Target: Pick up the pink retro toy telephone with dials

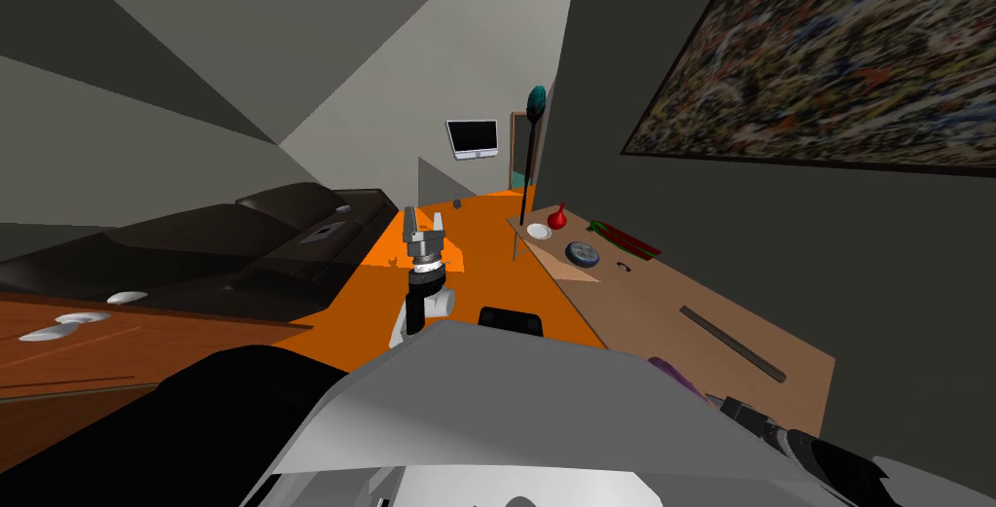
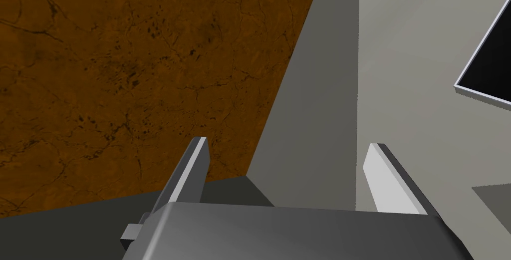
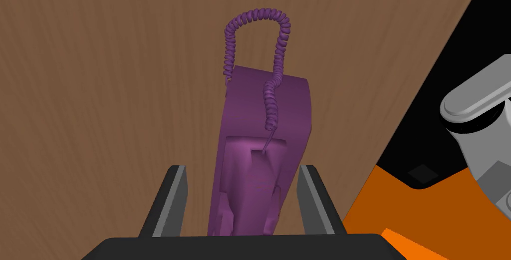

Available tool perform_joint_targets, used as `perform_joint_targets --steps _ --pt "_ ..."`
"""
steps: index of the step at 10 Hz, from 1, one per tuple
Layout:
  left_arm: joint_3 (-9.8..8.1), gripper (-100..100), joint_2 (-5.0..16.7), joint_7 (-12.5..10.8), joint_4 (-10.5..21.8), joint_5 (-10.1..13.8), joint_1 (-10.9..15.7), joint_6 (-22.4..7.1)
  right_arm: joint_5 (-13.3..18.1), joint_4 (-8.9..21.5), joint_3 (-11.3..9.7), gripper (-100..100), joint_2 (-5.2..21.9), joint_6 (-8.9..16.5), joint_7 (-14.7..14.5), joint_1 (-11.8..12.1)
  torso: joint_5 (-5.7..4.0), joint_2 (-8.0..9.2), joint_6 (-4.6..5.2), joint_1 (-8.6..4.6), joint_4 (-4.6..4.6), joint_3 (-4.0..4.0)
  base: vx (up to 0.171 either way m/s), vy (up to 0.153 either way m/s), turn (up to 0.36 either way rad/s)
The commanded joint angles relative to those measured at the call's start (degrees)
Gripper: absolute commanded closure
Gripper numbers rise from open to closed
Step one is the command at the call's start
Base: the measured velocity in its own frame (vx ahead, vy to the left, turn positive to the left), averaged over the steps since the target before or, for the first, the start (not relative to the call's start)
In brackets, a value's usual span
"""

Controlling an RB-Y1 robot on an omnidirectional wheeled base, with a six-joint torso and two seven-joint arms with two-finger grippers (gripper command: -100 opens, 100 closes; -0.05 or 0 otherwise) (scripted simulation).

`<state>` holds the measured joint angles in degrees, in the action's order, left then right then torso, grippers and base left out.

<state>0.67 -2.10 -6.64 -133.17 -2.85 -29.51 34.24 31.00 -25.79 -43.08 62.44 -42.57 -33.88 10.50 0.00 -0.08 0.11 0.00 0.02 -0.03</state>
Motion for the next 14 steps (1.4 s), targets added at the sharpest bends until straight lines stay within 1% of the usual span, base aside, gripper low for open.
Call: perform_joint_targets --steps 1,4,5,6,14 --pt "0.0 0 0.0 0.0 0.0 0.0 0.0 0.0 0.0 0.0 0.0 100 0.0 0.0 0.0 0.0 0.0 0.0 0.0 0.0 0.0 0.0 0.0 0.0 0.0" --pt "0.0 0 0.0 0.0 0.0 0.0 0.0 0.0 0.0 0.0 0.0 100 0.0 0.0 0.1 0.0 -0.01 -0.04 -0.02 -0.03 -0.02 -0.03 0.0 0.0 0.0" --pt "0.0 0 0.0 0.0 0.0 0.0 0.0 0.0 0.0 0.0 0.0 0 0.0 0.0 0.0 0.0 0.0 -0.04 -0.01 -0.02 -0.02 -0.03 0.0 0.0 0.0" --pt "0.0 0 0.0 0.0 0.0 0.0 0.0 0.0 -1.8 -1.6 -1.5 100 1.3 0.5 -0.5 0.3 -0.01 -0.04 -0.01 -0.02 -0.02 -0.03 0.031 0.003 -0.089" --pt "0.0 0 0.0 0.0 0.0 0.0 0.0 0.0 -11.9 -10.7 -9.7 100 8.3 3.3 -3.5 2.1 0.13 -0.15 0.01 0.14 -0.04 -0.09 0.04 0.007 -0.069"
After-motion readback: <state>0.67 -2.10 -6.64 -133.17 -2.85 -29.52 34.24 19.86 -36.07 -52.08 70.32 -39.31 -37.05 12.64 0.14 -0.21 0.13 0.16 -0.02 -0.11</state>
